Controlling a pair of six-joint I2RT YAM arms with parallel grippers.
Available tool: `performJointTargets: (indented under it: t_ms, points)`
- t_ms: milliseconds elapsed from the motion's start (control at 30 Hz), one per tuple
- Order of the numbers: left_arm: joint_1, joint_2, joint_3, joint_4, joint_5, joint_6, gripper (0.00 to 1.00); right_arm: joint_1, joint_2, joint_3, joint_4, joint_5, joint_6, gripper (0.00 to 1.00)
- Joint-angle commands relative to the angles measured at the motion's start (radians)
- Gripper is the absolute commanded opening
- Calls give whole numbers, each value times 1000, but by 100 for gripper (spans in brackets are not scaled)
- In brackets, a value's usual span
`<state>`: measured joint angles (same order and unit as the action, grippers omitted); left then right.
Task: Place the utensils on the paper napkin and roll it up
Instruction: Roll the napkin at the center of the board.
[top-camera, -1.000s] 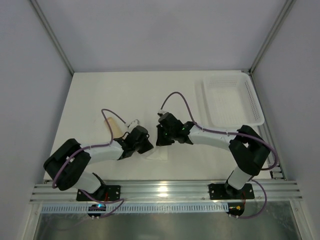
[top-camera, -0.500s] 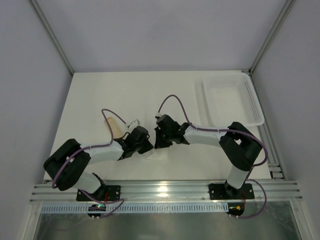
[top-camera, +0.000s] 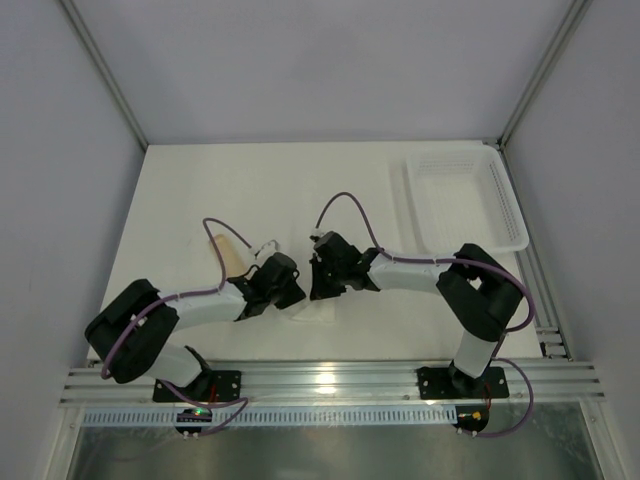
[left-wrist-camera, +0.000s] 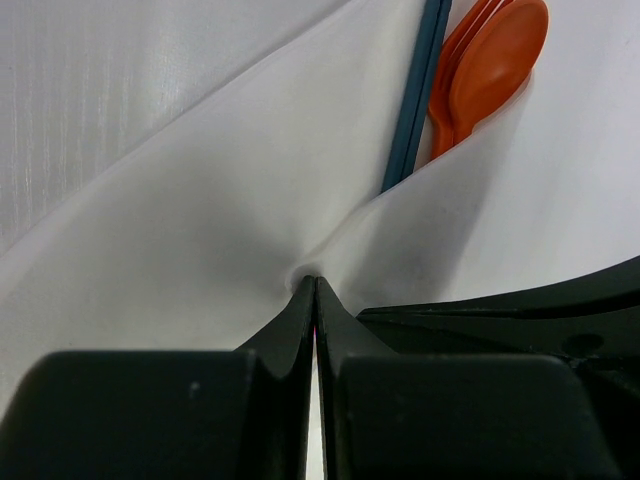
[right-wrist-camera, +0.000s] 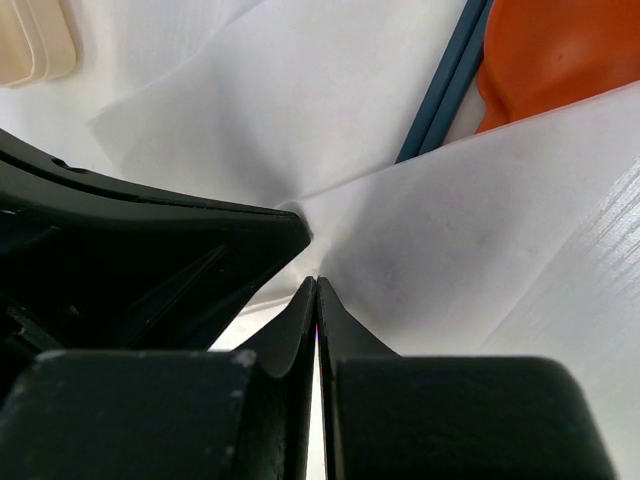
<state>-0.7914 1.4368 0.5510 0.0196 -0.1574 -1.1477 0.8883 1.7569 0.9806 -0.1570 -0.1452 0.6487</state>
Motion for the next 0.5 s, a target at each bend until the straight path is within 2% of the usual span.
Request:
performJointTargets:
  t_ms: [0,467]
  points:
    - [-5,-21,9,-50,-31,9,0,5,-7,4,40,-10,-23,4]
    - [-11,-7,18,-58,-34,9,0,9,-16,-23,68,-44,-27,4]
